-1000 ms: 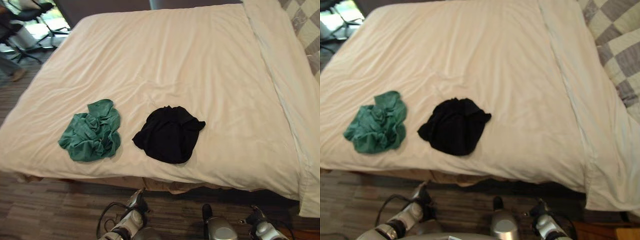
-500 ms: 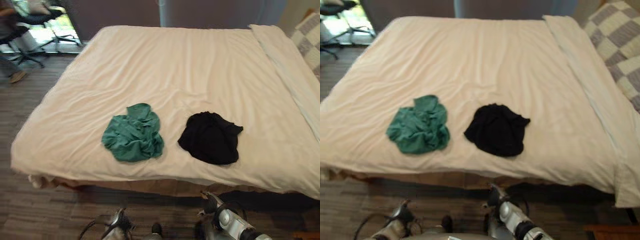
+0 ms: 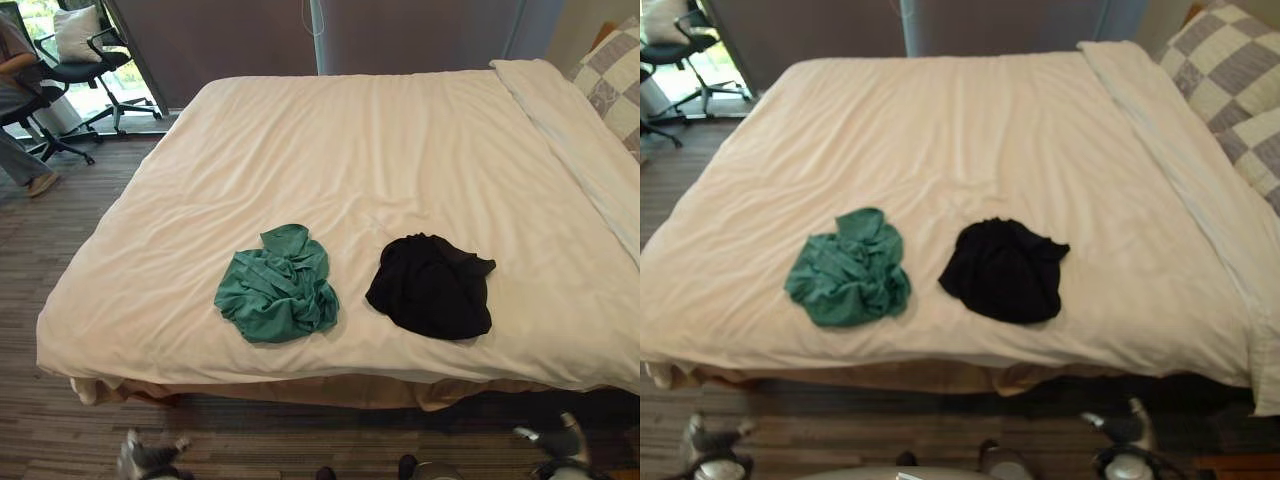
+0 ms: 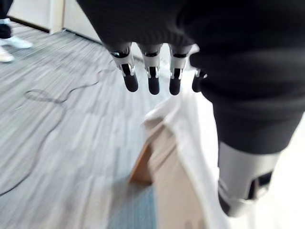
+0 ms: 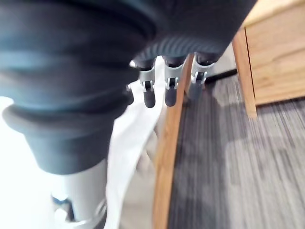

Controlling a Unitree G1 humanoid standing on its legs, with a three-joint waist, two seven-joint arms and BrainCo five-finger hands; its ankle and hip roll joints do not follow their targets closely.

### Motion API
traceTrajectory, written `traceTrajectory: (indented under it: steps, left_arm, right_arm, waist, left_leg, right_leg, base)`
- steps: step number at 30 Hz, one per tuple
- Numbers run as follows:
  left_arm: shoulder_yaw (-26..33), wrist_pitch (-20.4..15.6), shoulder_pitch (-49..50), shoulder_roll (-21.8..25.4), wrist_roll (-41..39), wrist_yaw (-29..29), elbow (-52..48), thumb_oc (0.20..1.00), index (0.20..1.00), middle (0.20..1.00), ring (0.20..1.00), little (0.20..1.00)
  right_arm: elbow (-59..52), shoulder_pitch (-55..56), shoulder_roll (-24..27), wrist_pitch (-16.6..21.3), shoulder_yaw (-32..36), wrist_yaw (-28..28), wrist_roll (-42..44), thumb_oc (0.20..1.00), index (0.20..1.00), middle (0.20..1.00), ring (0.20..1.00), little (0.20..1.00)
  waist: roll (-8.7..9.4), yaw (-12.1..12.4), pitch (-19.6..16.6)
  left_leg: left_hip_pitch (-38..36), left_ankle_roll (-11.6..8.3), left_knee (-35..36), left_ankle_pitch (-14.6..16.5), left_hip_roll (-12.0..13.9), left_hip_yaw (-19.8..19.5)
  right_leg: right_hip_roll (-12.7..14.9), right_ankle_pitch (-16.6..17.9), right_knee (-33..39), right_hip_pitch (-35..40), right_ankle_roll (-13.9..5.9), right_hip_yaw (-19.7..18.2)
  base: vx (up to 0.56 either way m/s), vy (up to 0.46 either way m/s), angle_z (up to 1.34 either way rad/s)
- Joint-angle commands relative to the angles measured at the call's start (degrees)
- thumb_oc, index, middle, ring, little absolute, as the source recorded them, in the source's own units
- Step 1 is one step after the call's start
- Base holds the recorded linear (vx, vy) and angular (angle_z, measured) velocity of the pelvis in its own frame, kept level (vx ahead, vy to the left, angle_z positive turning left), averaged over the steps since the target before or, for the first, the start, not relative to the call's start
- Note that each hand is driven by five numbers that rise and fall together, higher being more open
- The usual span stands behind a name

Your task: Tidy up the quilt and then pick up the clothes from the bed and put them into the laundry hamper.

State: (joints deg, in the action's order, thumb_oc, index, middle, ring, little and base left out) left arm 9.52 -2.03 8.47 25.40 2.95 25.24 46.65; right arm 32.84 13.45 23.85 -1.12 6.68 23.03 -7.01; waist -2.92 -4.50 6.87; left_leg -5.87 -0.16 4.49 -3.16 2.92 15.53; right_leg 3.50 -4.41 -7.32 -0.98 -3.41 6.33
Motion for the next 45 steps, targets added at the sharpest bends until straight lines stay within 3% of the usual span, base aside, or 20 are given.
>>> traceTrajectory:
  steps: [1, 3, 4, 6, 9, 16, 20, 24, 26, 27, 28, 29, 30, 32, 40, 41, 43, 45]
  left_arm:
    - [4.0, -4.6, -0.8, 8.3, 4.1, 4.6, -11.4, 1.0, 1.0, 1.0, 1.0, 1.0]
    - [5.9, -7.0, -1.1, 10.5, 3.8, 4.6, -21.1, 1.0, 1.0, 1.0, 1.0, 1.0]
    - [6.1, -6.9, -1.0, 10.4, 3.8, 4.6, -21.4, 1.0, 1.0, 1.0, 1.0, 1.0]
    - [6.3, -11.3, -3.2, 10.0, -2.1, 2.8, -33.3, 1.0, 1.0, 1.0, 1.0, 1.0]
    - [1.8, -8.2, -5.6, 11.0, 2.4, -0.3, -33.6, 1.0, 1.0, 1.0, 1.0, 1.0]
    - [-12.2, -2.0, -15.3, 10.8, 13.6, -3.3, -24.0, 1.0, 1.0, 1.0, 1.0, 1.0]
    - [-21.9, 1.0, -27.2, 8.6, 18.8, -1.1, -13.0, 1.0, 1.0, 1.0, 1.0, 1.0]
    - [-30.6, 3.7, -38.7, 5.9, 22.1, -1.9, 2.7, 1.0, 1.0, 1.0, 1.0, 1.0]
    - [-33.0, 4.2, -42.2, 5.4, 23.3, -2.1, 5.2, 1.0, 1.0, 1.0, 1.0, 1.0]
    - [-33.5, 4.4, -43.6, 5.2, 23.2, -2.0, 5.9, 0.918, 0.918, 0.918, 0.918, 0.918]
    - [-33.8, 4.4, -45.0, 4.8, 22.9, -1.6, 6.5, 0.498, 0.498, 0.498, 0.498, 0.498]
    - [-33.8, 4.4, -45.0, 4.8, 22.9, -1.6, 6.6, 0.498, 0.498, 0.498, 0.498, 0.498]
    - [-34.3, 4.3, -46.0, 3.8, 23.1, -1.2, 6.6, 0.2, 0.2, 0.2, 0.2, 0.2]
    - [-34.5, 4.2, -45.9, 3.0, 22.9, -1.4, 6.3, 0.2, 0.2, 0.2, 0.2, 0.2]
    - [-32.6, 1.3, -30.5, -2.5, 19.1, -5.9, 2.9, 0.2, 0.2, 0.2, 0.2, 0.2]
    - [-31.5, -0.6, -24.8, -3.5, 14.7, -7.1, 1.3, 0.2, 0.2, 0.2, 0.2, 0.2]
    - [-31.2, -1.3, -23.1, -3.9, 13.5, -7.3, 1.2, 0.2, 0.2, 0.2, 0.2, 0.2]
    - [-30.9, -3.3, -17.9, -4.7, 10.3, -7.5, 1.2, 0.2, 0.2, 0.2, 0.2, 0.2]
  right_arm:
    - [-8.1, -2.6, 7.5, 3.1, -2.3, 3.8, -19.5, 1.0, 1.0, 1.0, 1.0, 1.0]
    - [-12.1, -3.0, 12.0, 2.8, -2.1, 3.9, -25.0, 1.0, 1.0, 1.0, 1.0, 1.0]
    - [-12.2, -3.0, 12.0, 2.8, -2.1, 3.9, -25.1, 1.0, 1.0, 1.0, 1.0, 1.0]
    - [-17.1, -6.8, 16.0, 2.6, -4.2, 2.8, -29.0, 1.0, 1.0, 1.0, 1.0, 1.0]
    - [-17.7, -12.0, 16.6, 2.7, -7.8, 1.4, -28.9, 1.0, 1.0, 1.0, 1.0, 1.0]
    - [-21.9, -23.4, 16.6, 2.4, -15.5, 0.6, -28.2, 1.0, 1.0, 1.0, 1.0, 1.0]
    - [-25.1, -28.9, 16.0, 3.4, -19.2, 2.1, -26.7, 1.0, 1.0, 1.0, 1.0, 1.0]
    - [-29.7, -33.5, 17.2, 4.5, -22.3, 3.2, -27.4, 1.0, 1.0, 1.0, 1.0, 1.0]
    - [-31.0, -35.4, 17.5, 5.3, -23.9, 3.5, -27.4, 1.0, 1.0, 1.0, 1.0, 1.0]
    - [-31.5, -35.7, 17.3, 5.3, -24.3, 3.7, -27.2, 1.0, 1.0, 1.0, 1.0, 1.0]
    - [-31.8, -36.0, 17.3, 5.6, -24.4, 3.8, -26.9, 1.0, 1.0, 1.0, 1.0, 1.0]
    - [-31.8, -36.0, 17.3, 5.6, -24.4, 3.8, -26.9, 1.0, 1.0, 1.0, 1.0, 1.0]
    - [-33.0, -35.6, 17.0, 6.0, -24.6, 3.9, -26.5, 1.0, 1.0, 1.0, 1.0, 1.0]
    - [-33.3, -35.6, 17.0, 6.2, -24.7, 3.7, -26.3, 1.0, 1.0, 1.0, 1.0, 1.0]
    - [-27.3, -41.3, 16.3, 5.3, -32.2, -1.2, -28.3, 1.0, 1.0, 1.0, 1.0, 1.0]
    - [-20.7, -44.7, 15.9, 3.9, -35.9, -3.1, -30.3, 1.0, 1.0, 1.0, 1.0, 1.0]
    - [-17.7, -46.6, 15.5, 3.6, -37.4, -3.3, -30.8, 1.0, 1.0, 1.0, 1.0, 1.0]
    - [-7.5, -52.8, 15.0, 2.6, -41.3, -4.1, -31.6, 1.0, 1.0, 1.0, 1.0, 1.0]
  waist:
    - [3.37, 0.8, 1.6]
    - [3.52, 1.1, 1.6]
    - [3.52, 1.1, 1.6]
    - [3.94, 1.6, 1.3]
    - [3.92, 1.8, 1.6]
    - [4.04, 0.9, 5.3]
    - [4.2, -0.2, 9.5]
    - [4.33, -1.8, 11.1]
    - [4.68, -2.3, 11.6]
    - [4.78, -2.4, 11.8]
    - [4.9, -2.6, 11.8]
    - [4.89, -2.6, 11.8]
    - [5.07, -2.7, 12.0]
    - [4.98, -2.7, 12.0]
    - [3.75, 0.4, 11.1]
    - [2.69, 2.3, 10.9]
    - [2.31, 2.7, 10.8]
    - [0.38, 4.7, 11.4]
  left_leg:
    - [-1.3, -5.26, 0.5, 6.2, 1.7, -1.4]
    - [-1.7, -5.35, 0.5, 6.5, 2.0, -1.6]
    - [-1.5, -5.34, 0.5, 6.2, 2.0, -1.5]
    - [-1.7, -5.38, 0.5, 6.2, 2.3, -1.6]
    - [-1.9, -5.31, 0.5, 6.2, 2.6, -1.3]
    - [-0.1, -5.3, 0.5, 5.5, 3.1, 0.1]
    - [5.8, -5.42, 0.3, 3.5, 3.1, 0.9]
    - [11.3, -6.1, 0.5, 1.3, 3.9, 2.2]
    - [13.4, -6.52, 0.5, 0.6, 4.5, 3.1]
    - [14.2, -6.65, 0.5, 0.5, 4.7, 3.3]
    - [15.2, -6.83, 0.5, 0.2, 4.9, 3.5]
    - [15.3, -6.83, 0.5, 0.2, 4.9, 3.5]
    - [16.0, -7.16, 0.5, -0.1, 5.4, 3.5]
    - [16.0, -7.27, 0.5, -0.2, 5.5, 3.4]
    - [12.0, -7.04, 0.5, 0.9, 5.2, 1.8]
    - [10.9, -6.88, 0.5, 1.3, 4.7, 1.2]
    - [11.0, -6.87, 0.5, 1.1, 4.5, 1.0]
    - [10.9, -6.96, 0.5, 1.0, 3.7, 0.1]
  right_leg:
    - [6.4, 2.6, 11.1, 6.6, -7.02, -0.6]
    - [6.4, 2.3, 11.2, 7.0, -7.07, -0.5]
    - [6.4, 2.6, 11.2, 6.8, -7.0, -0.6]
    - [6.3, 2.6, 11.5, 6.8, -6.69, -0.4]
    - [6.1, 2.5, 11.6, 6.8, -6.37, -0.7]
    - [5.9, 3.0, 10.8, 3.8, -6.21, -1.9]
    - [5.7, 4.0, 8.9, -3.6, -6.53, -3.3]
    - [5.2, 5.7, 8.5, -10.0, -7.25, -3.9]
    - [5.0, 6.7, 9.2, -11.8, -7.82, -3.6]
    - [4.9, 7.1, 9.6, -12.5, -8.02, -3.4]
    - [4.8, 7.4, 9.9, -13.4, -8.17, -3.2]
    - [4.8, 7.4, 9.9, -13.4, -8.17, -3.2]
    - [4.9, 7.7, 10.4, -13.8, -8.33, -2.6]
    - [4.9, 7.7, 10.4, -13.8, -8.28, -2.4]
    - [5.4, 6.0, 9.3, -9.7, -6.58, -1.3]
    - [5.5, 5.4, 9.4, -8.4, -6.28, -0.9]
    - [5.5, 5.6, 9.5, -8.3, -6.11, -0.8]
    - [5.9, 5.5, 10.0, -7.8, -6.15, -0.3]
  base:
    - [0.0, -0.006, -0.09]
    - [0.0, -0.004, -0.04]
    - [0.0, 0.0, 0.0]
    - [-0.05, -0.033, -0.02]
    - [-0.02, -0.021, -0.05]
    - [-0.06, -0.005, -0.08]
    - [-0.22, -0.007, -0.2]
    - [-0.11, 0.002, -0.09]
    - [-0.08, -0.032, -0.18]
    - [-0.05, -0.045, -0.12]
    - [-0.04, -0.029, -0.01]
    - [-0.03, -0.04, 0.04]
    - [-0.02, -0.031, 0.03]
    - [-0.01, -0.031, 0.05]
    - [0.03, -0.039, 0.08]
    - [0.02, -0.037, 0.23]
    - [0.02, -0.026, 0.18]
    - [-0.01, -0.005, 0.19]
